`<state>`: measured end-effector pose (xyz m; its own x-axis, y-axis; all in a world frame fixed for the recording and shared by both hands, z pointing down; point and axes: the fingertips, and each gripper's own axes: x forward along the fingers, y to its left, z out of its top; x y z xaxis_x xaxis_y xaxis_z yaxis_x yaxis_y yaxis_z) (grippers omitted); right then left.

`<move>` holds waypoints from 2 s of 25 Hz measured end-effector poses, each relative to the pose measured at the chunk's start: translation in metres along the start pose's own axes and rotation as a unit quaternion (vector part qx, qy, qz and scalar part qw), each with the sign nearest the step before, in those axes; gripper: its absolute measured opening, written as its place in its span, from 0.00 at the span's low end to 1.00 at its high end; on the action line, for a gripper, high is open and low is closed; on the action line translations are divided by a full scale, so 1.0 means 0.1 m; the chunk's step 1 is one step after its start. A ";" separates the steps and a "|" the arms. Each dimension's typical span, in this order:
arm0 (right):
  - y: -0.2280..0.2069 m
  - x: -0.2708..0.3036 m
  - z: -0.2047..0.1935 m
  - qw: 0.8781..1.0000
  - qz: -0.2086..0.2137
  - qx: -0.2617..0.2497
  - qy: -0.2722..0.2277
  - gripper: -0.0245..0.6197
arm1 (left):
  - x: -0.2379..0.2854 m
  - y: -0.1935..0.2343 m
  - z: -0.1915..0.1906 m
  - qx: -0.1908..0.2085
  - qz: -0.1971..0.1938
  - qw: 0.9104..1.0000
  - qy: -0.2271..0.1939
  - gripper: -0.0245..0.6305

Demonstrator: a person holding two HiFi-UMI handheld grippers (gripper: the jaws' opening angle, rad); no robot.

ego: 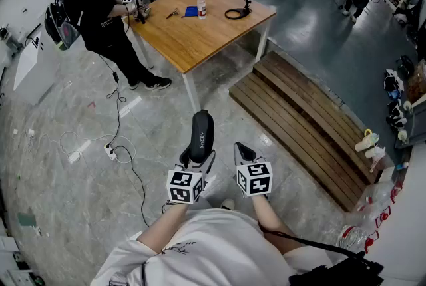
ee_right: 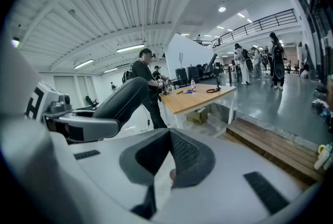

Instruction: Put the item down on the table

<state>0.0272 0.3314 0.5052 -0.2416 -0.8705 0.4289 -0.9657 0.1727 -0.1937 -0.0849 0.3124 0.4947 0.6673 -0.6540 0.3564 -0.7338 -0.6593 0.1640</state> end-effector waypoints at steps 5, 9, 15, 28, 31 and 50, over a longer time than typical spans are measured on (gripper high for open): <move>-0.17 0.18 0.04 1.000 0.001 0.007 -0.001 0.04 | 0.25 0.04 0.06 0.005 -0.001 1.000 0.004 0.52; -0.26 0.44 0.15 1.000 0.010 0.003 0.001 0.04 | 0.52 0.12 0.10 0.002 -0.001 1.000 0.008 0.52; -0.47 1.20 0.41 1.000 0.006 -0.005 0.012 0.04 | 1.20 0.63 0.27 -0.017 -0.012 1.000 0.009 0.52; -0.73 3.17 1.85 1.000 -0.016 -0.014 -0.009 0.04 | 2.71 2.22 1.49 0.016 -0.038 0.999 0.000 0.52; -0.72 3.41 2.00 1.000 -0.015 -0.023 -0.010 0.04 | 2.90 2.42 1.59 0.012 -0.035 0.999 0.004 0.52; -1.12 4.10 2.29 0.998 0.033 -0.042 0.025 0.04 | 3.55 2.65 1.68 -0.028 0.003 0.999 0.028 0.52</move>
<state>0.0583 -0.1509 0.5007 -0.3083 -0.8318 0.4615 -0.9513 0.2697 -0.1492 -0.0212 -0.1569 0.5106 0.6560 -0.6354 0.4074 -0.7447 -0.6328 0.2122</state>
